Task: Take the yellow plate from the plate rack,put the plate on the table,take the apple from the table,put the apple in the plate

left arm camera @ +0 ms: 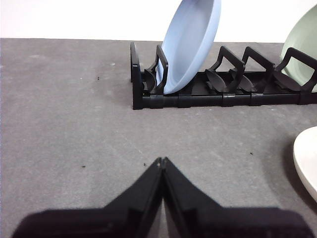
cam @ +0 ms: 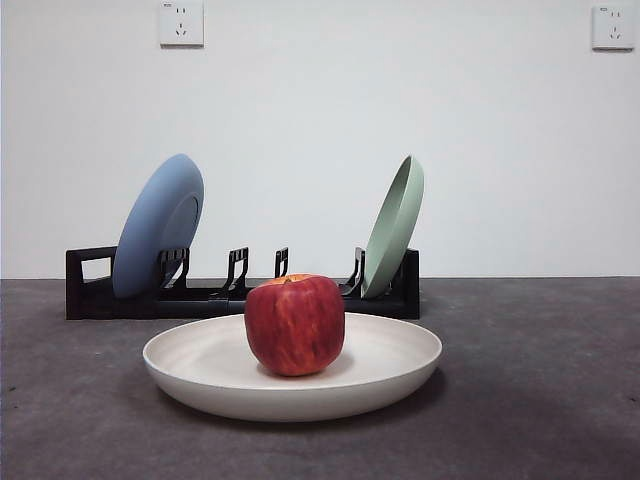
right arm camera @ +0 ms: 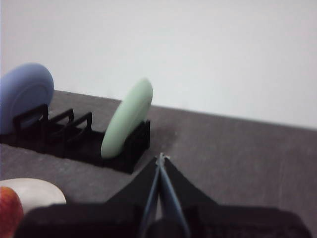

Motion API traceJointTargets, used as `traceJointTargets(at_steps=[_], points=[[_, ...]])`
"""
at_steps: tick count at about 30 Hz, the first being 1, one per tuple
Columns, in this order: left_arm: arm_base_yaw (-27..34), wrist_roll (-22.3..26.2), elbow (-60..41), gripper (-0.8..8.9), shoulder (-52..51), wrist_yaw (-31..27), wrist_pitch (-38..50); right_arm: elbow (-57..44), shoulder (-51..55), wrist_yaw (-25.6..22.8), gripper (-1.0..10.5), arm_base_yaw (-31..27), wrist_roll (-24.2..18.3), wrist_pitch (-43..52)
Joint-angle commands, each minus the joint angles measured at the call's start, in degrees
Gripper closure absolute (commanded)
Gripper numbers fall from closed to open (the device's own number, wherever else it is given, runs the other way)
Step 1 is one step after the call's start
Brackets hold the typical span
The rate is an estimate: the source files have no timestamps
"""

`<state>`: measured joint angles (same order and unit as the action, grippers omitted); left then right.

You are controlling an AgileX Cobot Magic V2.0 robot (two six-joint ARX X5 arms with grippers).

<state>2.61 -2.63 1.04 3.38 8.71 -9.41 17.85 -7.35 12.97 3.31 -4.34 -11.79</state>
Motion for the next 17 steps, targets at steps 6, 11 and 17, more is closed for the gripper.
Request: traceJointTargets(at_steps=[6, 11, 17], points=[[0.2, -0.3, -0.6, 8.16, 0.0, 0.3, 0.3, -11.6, 6.6, -2.2, 9.5, -0.1, 4.4, 5.6], [0.2, -0.3, -0.6, 8.16, 0.0, 0.3, 0.3, -15.1, 6.9, -3.9, 9.5, -0.1, 4.4, 5.9], [0.2, -0.3, -0.6, 8.16, 0.0, 0.3, 0.3, -17.0, 6.9, -5.8, 9.5, -0.1, 4.2, 3.4]])
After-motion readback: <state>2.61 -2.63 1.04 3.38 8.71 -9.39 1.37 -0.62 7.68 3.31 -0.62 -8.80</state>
